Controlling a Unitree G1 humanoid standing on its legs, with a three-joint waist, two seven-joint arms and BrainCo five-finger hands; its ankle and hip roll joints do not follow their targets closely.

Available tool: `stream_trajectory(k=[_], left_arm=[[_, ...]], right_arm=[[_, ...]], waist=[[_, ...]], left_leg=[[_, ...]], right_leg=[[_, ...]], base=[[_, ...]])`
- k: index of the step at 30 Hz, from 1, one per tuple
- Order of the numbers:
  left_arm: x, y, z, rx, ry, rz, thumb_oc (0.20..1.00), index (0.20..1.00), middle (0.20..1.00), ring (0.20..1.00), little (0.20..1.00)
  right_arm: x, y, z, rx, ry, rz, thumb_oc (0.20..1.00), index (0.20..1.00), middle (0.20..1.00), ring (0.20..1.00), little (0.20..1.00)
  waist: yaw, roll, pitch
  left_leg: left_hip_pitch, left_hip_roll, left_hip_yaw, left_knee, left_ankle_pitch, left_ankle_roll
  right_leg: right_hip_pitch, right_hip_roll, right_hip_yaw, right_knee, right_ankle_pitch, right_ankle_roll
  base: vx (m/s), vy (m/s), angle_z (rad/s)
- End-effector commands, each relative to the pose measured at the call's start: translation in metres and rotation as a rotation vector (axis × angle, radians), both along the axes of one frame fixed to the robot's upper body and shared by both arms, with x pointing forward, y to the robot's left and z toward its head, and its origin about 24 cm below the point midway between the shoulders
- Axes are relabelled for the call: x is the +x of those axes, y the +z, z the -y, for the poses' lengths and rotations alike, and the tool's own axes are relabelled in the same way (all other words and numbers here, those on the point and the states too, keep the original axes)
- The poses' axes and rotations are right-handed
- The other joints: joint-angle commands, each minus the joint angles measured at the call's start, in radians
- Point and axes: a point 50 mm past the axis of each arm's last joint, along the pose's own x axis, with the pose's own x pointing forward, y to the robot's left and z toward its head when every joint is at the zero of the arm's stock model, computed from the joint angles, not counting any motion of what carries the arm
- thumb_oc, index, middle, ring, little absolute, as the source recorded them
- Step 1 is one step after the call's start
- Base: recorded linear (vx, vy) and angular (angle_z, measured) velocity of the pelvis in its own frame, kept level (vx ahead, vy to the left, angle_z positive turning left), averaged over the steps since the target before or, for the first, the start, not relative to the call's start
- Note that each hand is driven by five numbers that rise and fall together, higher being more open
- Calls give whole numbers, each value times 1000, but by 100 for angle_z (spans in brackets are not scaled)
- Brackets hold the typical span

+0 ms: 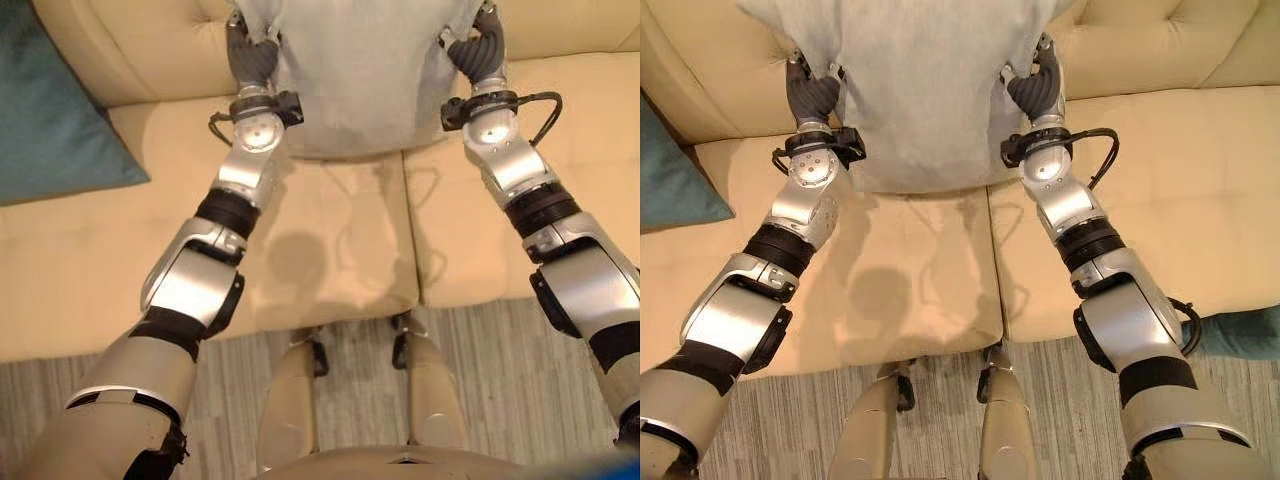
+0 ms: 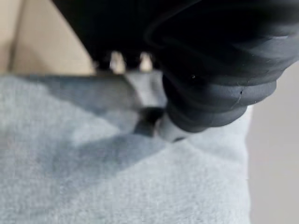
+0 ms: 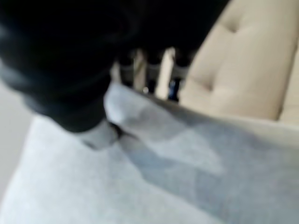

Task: Pick up all the scattered cushions and arrange them neatly on the sofa.

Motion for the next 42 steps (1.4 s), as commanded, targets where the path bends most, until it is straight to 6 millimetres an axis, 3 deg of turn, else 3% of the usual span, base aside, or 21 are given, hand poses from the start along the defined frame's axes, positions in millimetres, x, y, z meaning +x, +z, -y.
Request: stream_trajectory(k=[1, 8, 9, 10, 11, 12, 17, 20, 23, 26, 29, 30, 32, 34, 35, 36, 37, 38, 39, 41, 42], left_arm=[[-22, 67, 81, 148, -271, 276, 200, 200, 200, 200, 200], [-11, 55, 77, 84, -247, 184, 200, 200, 200, 200, 200], [-10, 55, 76, 88, -241, 178, 567, 567, 567, 567, 567], [-8, 53, 75, 90, -233, 164, 1000, 1000, 1000, 1000, 1000], [-6, 56, 73, 91, -216, 157, 1000, 1000, 1000, 1000, 1000], [-6, 57, 73, 91, -216, 158, 1000, 1000, 1000, 1000, 1000], [-1, 69, 41, 93, -127, 161, 1000, 1000, 1000, 1000, 1000], [1, 75, 0, 97, -21, 158, 1000, 1000, 1000, 1000, 1000], [-3, 76, -68, 104, 135, 130, 1000, 1000, 1000, 1000, 1000], [-11, 66, -106, 97, 194, 121, 1000, 1000, 1000, 1000, 1000], [-25, 39, -134, 122, 206, 112, 1000, 1000, 1000, 1000, 1000], [-25, 38, -134, 122, 207, 109, 1000, 1000, 1000, 1000, 1000], [-34, 10, -141, 135, 184, 81, 1000, 1000, 1000, 1000, 1000], [-44, -23, -145, 133, 159, 36, 1000, 1000, 1000, 1000, 1000], [-57, -50, -150, 161, 148, -12, 1000, 1000, 1000, 1000, 1000], [-83, -122, -155, 212, 115, -214, 1000, 1000, 1000, 1000, 1000], [-103, -158, -162, 240, 104, -335, 1000, 1000, 1000, 1000, 1000], [-126, -210, -165, 211, 92, -522, 1000, 1000, 1000, 1000, 1000], [-153, -252, -157, 158, 61, -664, 1000, 1000, 1000, 1000, 1000], [-184, -294, -157, 143, 71, -847, 1000, 1000, 1000, 1000, 1000], [-184, -294, -157, 143, 71, -847, 1000, 1000, 1000, 1000, 1000]], right_arm=[[-27, 62, -88, -138, 295, 247, 200, 200, 200, 200, 200], [-15, 69, -78, -191, 200, 204, 200, 200, 200, 200, 200], [-13, 68, -77, -208, 191, 193, 200, 200, 200, 200, 200], [-10, 66, -73, -209, 176, 173, 344, 344, 344, 344, 344], [-7, 67, -69, -223, 155, 158, 915, 915, 915, 915, 915], [-7, 68, -69, -223, 155, 158, 1000, 1000, 1000, 1000, 1000], [1, 72, -42, -208, 49, 130, 1000, 1000, 1000, 1000, 1000], [5, 77, -10, -223, -62, 117, 1000, 1000, 1000, 1000, 1000], [4, 82, 40, -203, -199, 98, 1000, 1000, 1000, 1000, 1000], [-2, 83, 79, -215, -287, 89, 1000, 1000, 1000, 1000, 1000], [-13, 64, 121, -227, -344, 57, 1000, 1000, 1000, 1000, 1000], [-13, 63, 121, -228, -344, 55, 1000, 1000, 1000, 1000, 1000], [-19, 43, 134, -231, -326, 30, 1000, 1000, 1000, 1000, 1000], [-26, 9, 148, -218, -304, -28, 1000, 1000, 1000, 1000, 1000], [-38, -20, 157, -257, -276, -82, 1000, 1000, 1000, 1000, 1000], [-61, -89, 164, -185, -181, -225, 1000, 1000, 1000, 1000, 1000], [-76, -124, 169, -185, -161, -332, 1000, 1000, 1000, 1000, 1000], [-93, -168, 167, -158, -122, -462, 1000, 1000, 1000, 1000, 1000], [-114, -211, 167, -113, -121, -603, 1000, 1000, 1000, 1000, 1000], [-133, -249, 165, -113, -120, -745, 1000, 1000, 1000, 1000, 1000], [-133, -249, 165, -113, -120, -745, 1000, 1000, 1000, 1000, 1000]], waist=[[23, -32, -86], [38, -29, -61], [40, -30, -60], [41, -29, -59], [44, -29, -58], [44, -29, -58], [53, -21, -56], [55, -17, -53], [56, -13, -62], [56, -14, -68], [58, -16, -64], [58, -16, -64], [58, -17, -57], [57, -20, -51], [54, -23, -43], [44, -28, -42], [40, -27, -55], [31, -28, -74], [26, -25, -91], [21, -23, -113], [21, -23, -113]], left_leg=[[-52, -10, -40, 68, -61, -81], [-126, -4, -67, 28, -17, -94], [-130, -3, -70, 27, -14, -96], [-133, -2, -70, 22, -11, -97], [-138, -1, -72, 11, 0, -101], [-138, -1, -72, 11, 0, -102], [-146, 1, -76, -19, 20, -109], [-156, -5, -66, -17, 48, -103], [-146, -8, -67, -15, 45, -106], [-137, -10, -66, 7, 32, -107], [-96, -9, -70, 36, 9, -108], [-93, -8, -70, 35, 8, -108], [-45, -6, -68, 36, -1, -108], [17, -5, -62, 31, -8, -108], [73, -4, -57, 23, -13, -109], [170, -1, -44, 7, -18, -109], [215, -2, -42, -1, -19, -109], [258, 3, -35, -11, -19, -110], [294, 9, -35, -17, -19, -111], [332, 19, -33, -21, -24, -109], [331, 19, -33, -21, -24, -109]], right_leg=[[-63, 1, -15, -47, 53, 73], [-139, 10, -23, -75, 79, 74], [-144, 10, -23, -76, 80, 73], [-148, 9, -25, -78, 83, 74], [-152, 9, -28, -84, 90, 76], [-152, 9, -28, -85, 90, 76], [-162, 11, -32, -106, 106, 83], [-170, 6, -41, -109, 130, 74], [-153, 2, -43, -115, 130, 75], [-133, 0, -44, -108, 124, 72], [-91, -3, -51, -79, 100, 61], [-88, -3, -51, -78, 99, 61], [-48, -5, -57, -60, 83, 55], [9, -5, -65, -49, 65, 51], [56, -5, -73, -41, 51, 50], [150, -1, -88, -35, 25, 49], [198, 4, -97, -40, 11, 47], [243, 14, -104, -45, 1, 46], [279, 23, -106, -45, -13, 44], [312, 31, -104, -48, -25, 41], [311, 31, -104, -48, -25, 41]], base=[[19, -54, 1], [4, -45, 6], [0, 0, 0], [-10, -36, -1], [0, 0, 0], [0, 0, 0], [-1, 0, 1], [-85, 8, -3], [0, 0, 0], [-2, -5, 2], [-5, -12, 6], [-8, 5, 8], [7, 4, 18], [27, 3, 20], [35, 9, 16], [61, 3, 11], [73, -22, 17], [67, -59, 17], [57, -70, 20], [34, -49, -4], [54, -82, -20]])
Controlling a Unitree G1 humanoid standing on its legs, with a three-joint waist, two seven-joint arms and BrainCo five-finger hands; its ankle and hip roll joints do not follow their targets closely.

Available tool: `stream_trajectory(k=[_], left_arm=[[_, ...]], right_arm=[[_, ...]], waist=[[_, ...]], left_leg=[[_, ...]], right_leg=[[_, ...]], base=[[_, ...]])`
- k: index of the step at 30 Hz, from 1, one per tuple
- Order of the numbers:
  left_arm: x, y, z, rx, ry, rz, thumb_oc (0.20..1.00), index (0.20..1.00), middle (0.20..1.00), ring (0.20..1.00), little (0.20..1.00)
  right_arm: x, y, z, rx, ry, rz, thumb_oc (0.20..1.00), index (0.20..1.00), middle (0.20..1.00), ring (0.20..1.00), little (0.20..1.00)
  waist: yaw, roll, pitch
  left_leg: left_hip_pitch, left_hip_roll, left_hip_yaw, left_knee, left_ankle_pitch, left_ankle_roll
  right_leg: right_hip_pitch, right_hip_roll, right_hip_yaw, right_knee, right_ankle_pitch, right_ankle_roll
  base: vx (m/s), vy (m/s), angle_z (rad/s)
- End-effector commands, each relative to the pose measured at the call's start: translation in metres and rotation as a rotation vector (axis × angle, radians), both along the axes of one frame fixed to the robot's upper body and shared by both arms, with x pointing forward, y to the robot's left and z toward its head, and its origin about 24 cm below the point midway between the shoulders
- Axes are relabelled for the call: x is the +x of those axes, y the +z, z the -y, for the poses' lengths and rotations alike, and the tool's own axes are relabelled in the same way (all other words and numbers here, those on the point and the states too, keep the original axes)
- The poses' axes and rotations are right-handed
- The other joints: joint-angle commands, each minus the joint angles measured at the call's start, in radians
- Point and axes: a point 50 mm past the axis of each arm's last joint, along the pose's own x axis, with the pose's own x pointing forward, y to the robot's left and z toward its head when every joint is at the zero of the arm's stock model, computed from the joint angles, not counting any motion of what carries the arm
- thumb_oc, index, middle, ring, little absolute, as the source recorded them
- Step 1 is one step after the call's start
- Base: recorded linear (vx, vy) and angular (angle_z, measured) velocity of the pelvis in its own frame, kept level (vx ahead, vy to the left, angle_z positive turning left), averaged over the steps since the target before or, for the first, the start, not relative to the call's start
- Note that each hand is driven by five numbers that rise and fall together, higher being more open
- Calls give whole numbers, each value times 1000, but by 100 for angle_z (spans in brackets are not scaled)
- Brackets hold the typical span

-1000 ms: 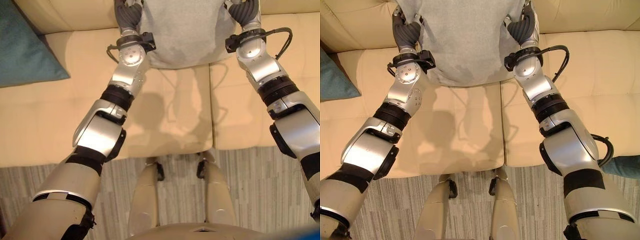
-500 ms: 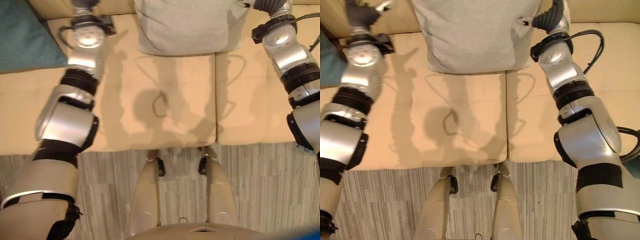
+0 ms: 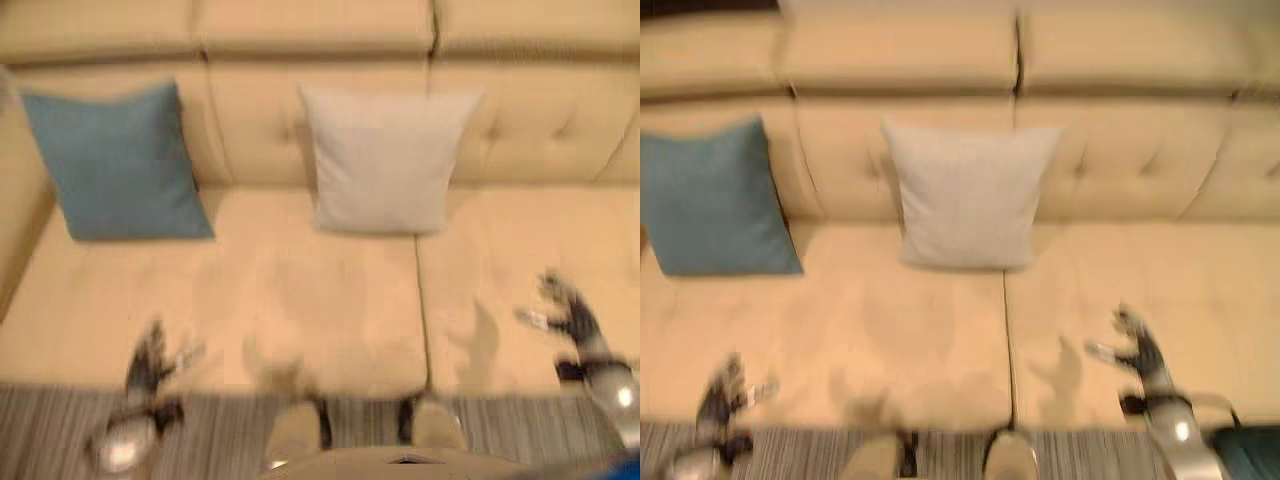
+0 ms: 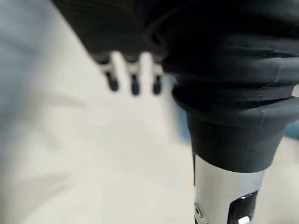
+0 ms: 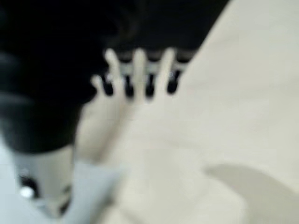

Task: Pick up all the scattered cushions and arrange them neatly on the sofa.

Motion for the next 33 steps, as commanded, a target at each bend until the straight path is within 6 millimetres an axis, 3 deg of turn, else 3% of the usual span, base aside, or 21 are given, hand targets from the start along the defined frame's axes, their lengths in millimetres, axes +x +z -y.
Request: stream_trajectory(k=[1, 2, 3, 4, 7, 8, 10, 11, 13, 15, 18, 23, 24, 29, 30, 31, 32, 33], left_arm=[[111, 24, 12, 38, -233, 199, 1000, 1000, 1000, 1000, 1000], [100, 13, 17, 11, -227, 142, 1000, 1000, 1000, 1000, 1000], [100, 13, 17, 11, -227, 142, 1000, 1000, 1000, 1000, 1000], [74, -10, 25, -30, -190, 12, 1000, 1000, 1000, 1000, 1000], [50, -30, 36, -67, -194, -136, 1000, 1000, 1000, 1000, 1000], [50, -30, 36, -66, -194, -135, 1000, 1000, 1000, 1000, 1000], [36, -39, 45, -84, -215, -225, 1000, 1000, 1000, 1000, 1000], [36, -39, 45, -83, -215, -225, 1000, 1000, 1000, 1000, 1000], [29, -46, 54, -109, -242, -279, 1000, 1000, 1000, 1000, 1000], [32, -47, 61, -129, -235, -268, 1000, 1000, 1000, 1000, 1000], [45, -45, 67, -121, -281, -244, 1000, 1000, 1000, 1000, 1000], [53, -42, 65, -80, -349, -254, 1000, 1000, 1000, 1000, 1000], [58, -39, 59, -49, -369, -253, 1000, 1000, 1000, 1000, 1000], [52, -41, 58, -66, -363, -273, 1000, 1000, 1000, 1000, 1000], [50, -42, 57, -68, -364, -282, 1000, 1000, 1000, 1000, 1000], [49, -42, 58, -74, -359, -285, 1000, 1000, 1000, 1000, 1000], [49, -42, 58, -74, -359, -285, 1000, 1000, 1000, 1000, 1000], [46, -43, 59, -78, -358, -292, 1000, 1000, 1000, 1000, 1000]], right_arm=[[101, 41, -23, -23, 180, 217, 1000, 1000, 1000, 1000, 1000], [89, 24, -25, -5, 162, 153, 1000, 1000, 1000, 1000, 1000], [89, 24, -25, -5, 162, 154, 1000, 1000, 1000, 1000, 1000], [68, -1, -31, 11, 145, 39, 1000, 1000, 1000, 1000, 1000], [38, -31, -39, 21, 141, -124, 1000, 1000, 1000, 1000, 1000], [38, -31, -39, 21, 142, -123, 1000, 1000, 1000, 1000, 1000], [13, -50, -43, 27, 125, -247, 1000, 1000, 1000, 1000, 1000], [13, -50, -43, 27, 126, -247, 1000, 1000, 1000, 1000, 1000], [-5, -60, -39, 8, 105, -355, 1000, 1000, 1000, 1000, 1000], [-13, -64, -36, 0, 90, -416, 1000, 1000, 1000, 1000, 1000], [-13, -65, -35, -4, 68, -433, 1000, 1000, 1000, 1000, 1000], [-3, -65, -44, 7, 91, -416, 1000, 1000, 1000, 1000, 1000], [-1, -67, -49, 16, 113, -417, 1000, 1000, 1000, 1000, 1000], [-9, -71, -52, 18, 120, -451, 1000, 1000, 1000, 1000, 1000], [-11, -72, -53, 17, 124, -460, 1000, 1000, 1000, 1000, 1000], [-10, -73, -57, 21, 135, -463, 1000, 1000, 1000, 1000, 1000], [-11, -73, -57, 21, 135, -463, 1000, 1000, 1000, 1000, 1000], [-9, -73, -60, 24, 150, -460, 1000, 1000, 1000, 1000, 1000]], waist=[[-17, -10, 98], [-19, -11, 91], [-19, -11, 89], [-23, -14, 73], [-25, -20, 65], [-25, -20, 66], [-20, -27, 61], [-21, -27, 58], [-15, -43, 55], [-10, -31, 45], [-23, -37, 62], [-17, -43, 81], [2, -32, 97], [22, -20, 71], [29, -20, 60], [62, -13, 46], [62, -13, 47], [78, -26, 36]], left_leg=[[38, 18, 12, 37, 43, -60], [53, 20, 15, 39, 39, -62], [50, 20, 15, 38, 41, -62], [62, 30, 17, 52, 40, -71], [77, 45, 18, 70, 53, -86], [79, 45, 17, 70, 53, -87], [97, 37, 0, 111, 23, -82], [93, 36, -1, 110, 24, -82], [125, -45, -109, 252, -76, -62], [188, -92, -211, 234, -110, -50], [199, -136, -196, 152, -170, -8], [198, -155, -140, 108, -166, 20], [174, -139, -102, 122, -142, 33], [169, -121, -60, 99, -118, 51], [167, -116, -46, 94, -113, 52], [158, -94, 5, 92, -107, 53], [159, -95, 6, 93, -107, 53], [150, -88, 39, 84, -93, 42]], right_leg=[[54, 49, -11, -169, 143, 40], [72, 56, -11, -176, 140, 38], [69, 55, -11, -177, 142, 38], [100, 67, -14, -199, 135, 31], [150, 89, -20, -242, 132, 21], [152, 90, -20, -243, 132, 21], [179, 93, -5, -256, 137, 17], [175, 92, -6, -255, 137, 17], [156, 74, 32, -228, 155, 15], [120, 76, 76, -201, 181, 31], [48, 39, 100, -184, 235, 66], [-11, -6, 82, -199, 285, 105], [12, -9, 6, -68, 201, 77], [66, 21, -40, 62, 111, 48], [96, 24, -56, 55, 90, 44], [156, -14, -159, 66, 59, 42], [156, -15, -159, 67, 58, 42], [204, -9, -178, -8, 64, 51]], base=[[52, -104, -17], [49, -104, -15], [19, -103, -15], [0, -109, -6], [-14, -107, 1], [-34, -52, 6], [-41, -30, 10], [-82, 10, -2], [-147, 88, -19], [-173, 197, -92], [-278, 253, -56], [-243, 173, -77], [-385, 137, -98], [-164, 43, -57], [-177, -69, -45], [-127, -69, -67], [-187, -144, -96], [-131, -160, -100]])
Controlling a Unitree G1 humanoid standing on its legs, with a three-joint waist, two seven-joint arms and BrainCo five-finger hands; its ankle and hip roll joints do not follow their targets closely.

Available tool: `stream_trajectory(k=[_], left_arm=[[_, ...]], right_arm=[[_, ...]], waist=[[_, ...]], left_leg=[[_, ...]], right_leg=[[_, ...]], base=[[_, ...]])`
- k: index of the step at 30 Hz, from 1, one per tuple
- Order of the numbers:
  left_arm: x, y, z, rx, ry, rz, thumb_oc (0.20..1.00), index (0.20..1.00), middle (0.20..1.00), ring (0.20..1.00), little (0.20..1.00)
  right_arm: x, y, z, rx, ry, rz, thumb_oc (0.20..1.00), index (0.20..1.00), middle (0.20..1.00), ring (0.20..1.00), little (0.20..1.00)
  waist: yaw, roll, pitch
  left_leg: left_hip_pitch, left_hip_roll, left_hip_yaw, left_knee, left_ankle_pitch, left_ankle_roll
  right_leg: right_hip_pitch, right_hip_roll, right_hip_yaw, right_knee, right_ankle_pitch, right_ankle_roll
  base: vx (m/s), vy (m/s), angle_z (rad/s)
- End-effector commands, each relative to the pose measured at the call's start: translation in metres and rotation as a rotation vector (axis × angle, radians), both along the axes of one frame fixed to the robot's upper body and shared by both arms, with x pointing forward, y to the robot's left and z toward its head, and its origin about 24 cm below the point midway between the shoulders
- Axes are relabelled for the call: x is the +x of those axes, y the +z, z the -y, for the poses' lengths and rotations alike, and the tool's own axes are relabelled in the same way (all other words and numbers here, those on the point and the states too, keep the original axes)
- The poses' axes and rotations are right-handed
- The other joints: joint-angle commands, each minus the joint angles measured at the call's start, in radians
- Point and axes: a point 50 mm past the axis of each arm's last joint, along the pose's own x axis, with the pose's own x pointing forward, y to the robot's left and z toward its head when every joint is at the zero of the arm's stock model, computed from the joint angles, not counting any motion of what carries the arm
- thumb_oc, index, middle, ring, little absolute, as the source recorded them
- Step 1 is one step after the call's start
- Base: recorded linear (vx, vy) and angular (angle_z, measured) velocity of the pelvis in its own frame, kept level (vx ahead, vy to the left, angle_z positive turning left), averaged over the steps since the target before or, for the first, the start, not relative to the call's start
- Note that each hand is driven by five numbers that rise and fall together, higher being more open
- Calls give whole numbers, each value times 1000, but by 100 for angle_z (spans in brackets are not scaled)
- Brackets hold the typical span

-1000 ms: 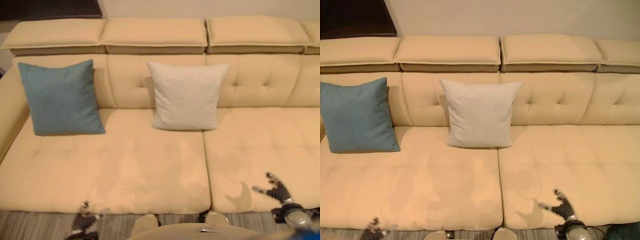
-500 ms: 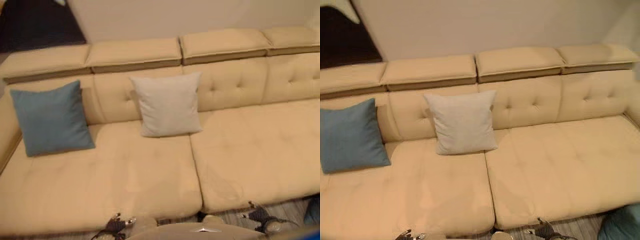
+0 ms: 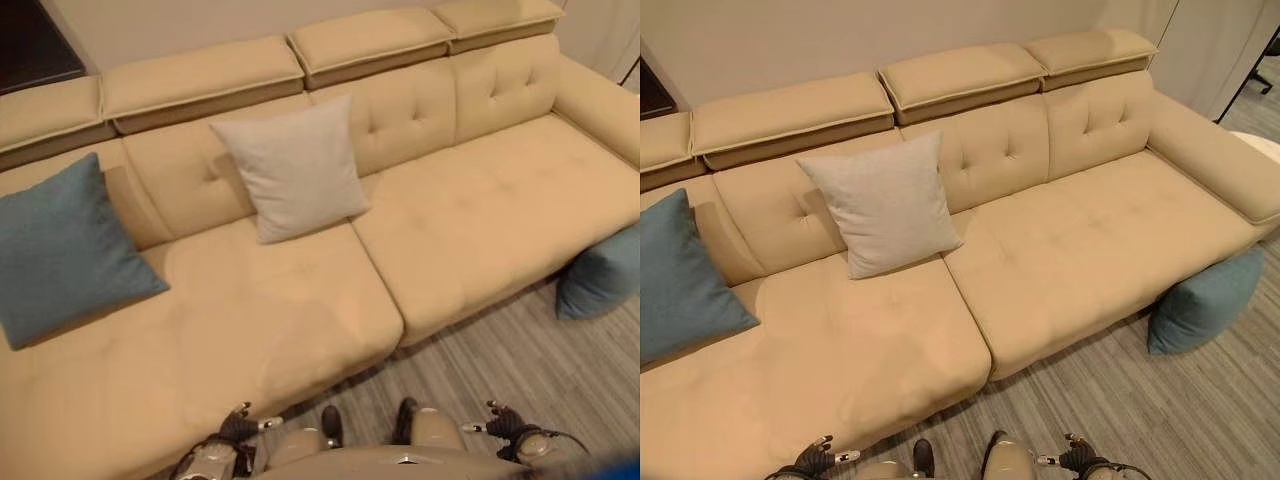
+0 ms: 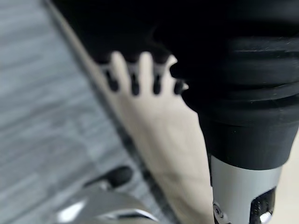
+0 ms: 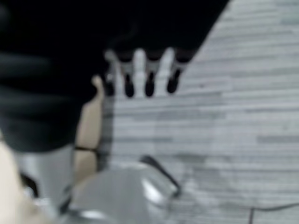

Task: Pick up all the scattered cushions and arrange them neatly on the sofa.

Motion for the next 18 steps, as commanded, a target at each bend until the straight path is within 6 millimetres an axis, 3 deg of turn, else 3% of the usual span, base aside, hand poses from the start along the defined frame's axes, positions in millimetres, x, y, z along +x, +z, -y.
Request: stream_trajectory(k=[1, 9, 11, 15, 18], left_arm=[[25, 8, -3, 4, -27, 79, 1000, 1000, 1000, 1000, 1000], [34, 7, 9, -20, -66, 95, 1000, 1000, 1000, 1000, 1000], [36, 7, 11, -27, -70, 104, 1000, 1000, 1000, 1000, 1000], [42, 7, 24, -50, -74, 124, 1000, 1000, 1000, 1000, 1000], [42, 6, 26, -47, -79, 125, 1000, 1000, 1000, 1000, 1000]], right_arm=[[13, 4, -2, -13, 51, 37, 1000, 1000, 1000, 1000, 1000], [7, 2, -4, -1, 27, 34, 1000, 1000, 1000, 1000, 1000], [4, 1, -5, 1, 33, 23, 1000, 1000, 1000, 1000, 1000], [4, 1, -2, -4, 28, 21, 1000, 1000, 1000, 1000, 1000], [3, 0, -3, -1, 18, 15, 1000, 1000, 1000, 1000, 1000]], waist=[[27, -53, -30], [-18, -66, -21], [-9, -71, -15], [30, -79, 0], [27, -75, -9]], left_leg=[[11, -26, -66, 64, -57, -106], [-19, 22, -44, 103, -25, -157], [-30, 19, -101, 123, -25, -163], [-36, -52, -367, 141, -60, -169], [-16, -52, -349, 103, -78, -155]], right_leg=[[137, 46, -38, -312, 145, 25], [172, 117, 32, -476, 160, 5], [173, 126, 62, -493, 168, -1], [143, 138, 187, -524, 219, 10], [131, 137, 220, -534, 238, 23]], base=[[-131, -160, -94], [-93, -178, -38], [-64, -53, -32], [-88, -29, -108], [-31, 37, -115]])
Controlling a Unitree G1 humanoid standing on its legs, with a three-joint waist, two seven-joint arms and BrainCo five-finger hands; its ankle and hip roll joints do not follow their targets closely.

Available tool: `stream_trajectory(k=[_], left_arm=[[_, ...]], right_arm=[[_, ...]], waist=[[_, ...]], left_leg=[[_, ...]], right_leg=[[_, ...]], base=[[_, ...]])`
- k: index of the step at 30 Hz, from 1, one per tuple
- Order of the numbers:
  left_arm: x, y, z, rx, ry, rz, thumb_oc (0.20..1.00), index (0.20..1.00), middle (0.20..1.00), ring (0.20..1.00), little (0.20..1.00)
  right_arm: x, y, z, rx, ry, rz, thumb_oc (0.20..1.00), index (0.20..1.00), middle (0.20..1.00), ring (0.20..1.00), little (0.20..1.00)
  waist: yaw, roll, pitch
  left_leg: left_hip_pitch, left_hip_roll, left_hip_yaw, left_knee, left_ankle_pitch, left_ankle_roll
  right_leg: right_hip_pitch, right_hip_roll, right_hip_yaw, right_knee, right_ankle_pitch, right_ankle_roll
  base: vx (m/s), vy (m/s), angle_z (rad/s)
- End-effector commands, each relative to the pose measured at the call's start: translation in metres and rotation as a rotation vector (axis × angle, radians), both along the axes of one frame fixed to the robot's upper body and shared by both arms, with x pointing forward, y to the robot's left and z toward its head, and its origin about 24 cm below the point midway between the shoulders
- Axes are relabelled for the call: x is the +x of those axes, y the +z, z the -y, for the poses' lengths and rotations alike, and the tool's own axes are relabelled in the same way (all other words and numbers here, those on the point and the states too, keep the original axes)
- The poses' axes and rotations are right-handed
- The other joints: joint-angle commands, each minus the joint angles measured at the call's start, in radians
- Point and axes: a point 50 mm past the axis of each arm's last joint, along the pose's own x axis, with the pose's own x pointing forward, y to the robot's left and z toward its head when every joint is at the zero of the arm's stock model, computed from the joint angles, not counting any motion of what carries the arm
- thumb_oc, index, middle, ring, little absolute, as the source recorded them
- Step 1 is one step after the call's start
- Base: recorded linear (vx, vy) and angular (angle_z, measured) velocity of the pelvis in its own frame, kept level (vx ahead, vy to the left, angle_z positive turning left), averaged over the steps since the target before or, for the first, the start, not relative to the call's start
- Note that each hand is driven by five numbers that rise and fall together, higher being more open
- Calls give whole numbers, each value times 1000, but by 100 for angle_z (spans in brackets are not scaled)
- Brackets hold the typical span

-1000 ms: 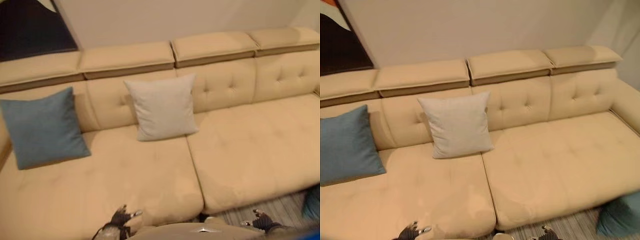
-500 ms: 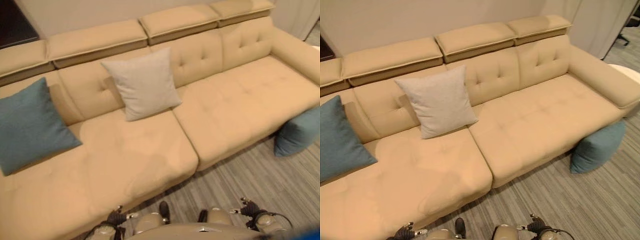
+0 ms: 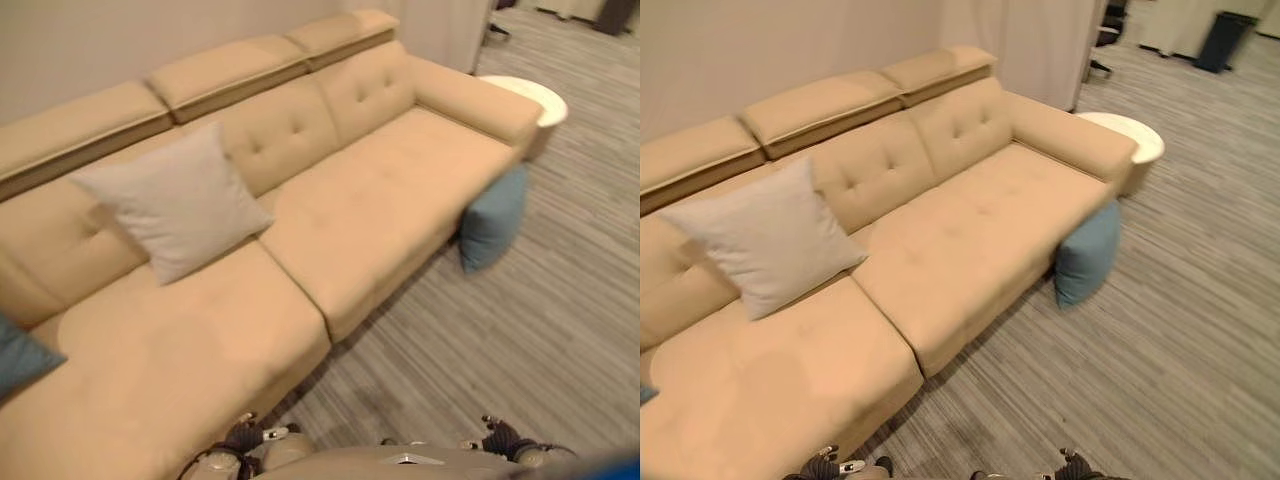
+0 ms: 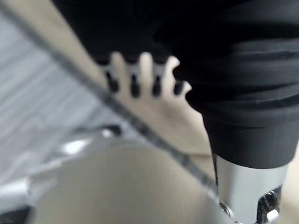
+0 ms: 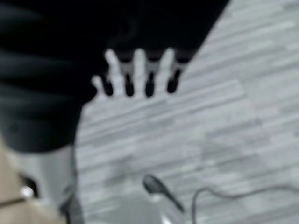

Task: Pick up all the scattered cushions and arrange them neatly on the sofa.

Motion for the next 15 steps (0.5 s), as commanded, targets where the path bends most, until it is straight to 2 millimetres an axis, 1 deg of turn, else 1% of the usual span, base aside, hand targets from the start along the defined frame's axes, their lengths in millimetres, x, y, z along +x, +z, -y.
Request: stream_trajectory(k=[1, 3, 5, 6, 7, 8, 9, 11, 12, 13, 14, 15], left_arm=[[33, 8, 8, -6, -18, 111, 1000, 1000, 1000, 1000, 1000], [34, 8, 9, -1, -28, 113, 1000, 1000, 1000, 1000, 1000], [34, 8, 7, 6, -22, 110, 1000, 1000, 1000, 1000, 1000], [34, 9, 5, 12, -26, 108, 1000, 1000, 1000, 1000, 1000], [35, 9, 2, 18, -21, 111, 1000, 1000, 1000, 1000, 1000], [35, 9, 2, 18, -21, 111, 1000, 1000, 1000, 1000, 1000], [35, 10, 0, 21, -12, 113, 1000, 1000, 1000, 1000, 1000], [31, 10, -7, 27, 14, 110, 1000, 1000, 1000, 1000, 1000], [26, 11, -16, 35, 57, 106, 1000, 1000, 1000, 1000, 1000], [24, 11, -19, 42, 71, 105, 1000, 1000, 1000, 1000, 1000], [24, 12, -20, 42, 71, 105, 1000, 1000, 1000, 1000, 1000], [20, 11, -22, 43, 86, 93, 1000, 1000, 1000, 1000, 1000]], right_arm=[[16, 2, -6, 19, -14, 41, 1000, 1000, 1000, 1000, 1000], [19, 2, -9, 24, -23, 50, 1000, 1000, 1000, 1000, 1000], [22, 1, -13, 30, -10, 49, 1000, 1000, 1000, 1000, 1000], [25, 1, -17, 33, -3, 51, 1000, 1000, 1000, 1000, 1000], [30, 2, -19, 34, 13, 60, 1000, 1000, 1000, 1000, 1000], [30, 2, -19, 34, 13, 60, 1000, 1000, 1000, 1000, 1000], [32, 2, -21, 34, 26, 63, 1000, 1000, 1000, 1000, 1000], [38, 3, -26, 43, 44, 73, 1000, 1000, 1000, 1000, 1000], [44, 5, -32, 50, 69, 87, 1000, 1000, 1000, 1000, 1000], [51, 6, -36, 55, 90, 106, 1000, 1000, 1000, 1000, 1000], [51, 6, -37, 55, 90, 107, 1000, 1000, 1000, 1000, 1000], [55, 8, -39, 62, 98, 118, 1000, 1000, 1000, 1000, 1000]], waist=[[7, -29, 54], [5, -33, 56], [6, -33, 60], [0, -37, 64], [-11, -41, 69], [-10, -41, 70], [-16, -42, 73], [-46, -48, 78], [-39, -43, 83], [-38, -36, 82], [-38, -37, 80], [-49, -37, 73]], left_leg=[[40, -63, 92, 22, -129, 70], [52, -70, 119, 12, -134, 81], [64, -63, 163, -8, -134, 89], [75, -65, 185, -25, -131, 101], [83, -66, 200, -35, -128, 105], [85, -66, 201, -36, -128, 105], [91, -67, 207, -43, -125, 108], [103, -66, 225, -47, -123, 115], [106, -54, 257, -41, -124, 118], [115, -47, 280, -45, -123, 118], [112, -48, 279, -45, -121, 118], [112, -45, 294, -48, -115, 119]], right_leg=[[43, -31, -18, -137, 125, 181], [10, -44, 19, -137, 162, 202], [-20, -58, 33, -132, 190, 221], [-50, -67, 46, -115, 201, 230], [-64, -68, 54, -94, 201, 229], [-64, -68, 55, -93, 200, 229], [-71, -68, 56, -78, 196, 228], [-90, -57, 70, -34, 186, 220], [-86, -77, -45, 0, 158, 192], [-69, -90, -104, 15, 136, 179], [-71, -90, -104, 14, 137, 179], [-73, -82, -102, 48, 126, 170]], base=[[-40, 92, -52], [-99, 111, -51], [-113, 122, -143], [-84, 137, -211], [-57, 107, -150], [-27, 49, -103], [-35, 31, -34], [-87, 19, -57], [-126, -22, -75], [-110, -33, -87], [-56, -29, -120], [-36, -29, -114]])
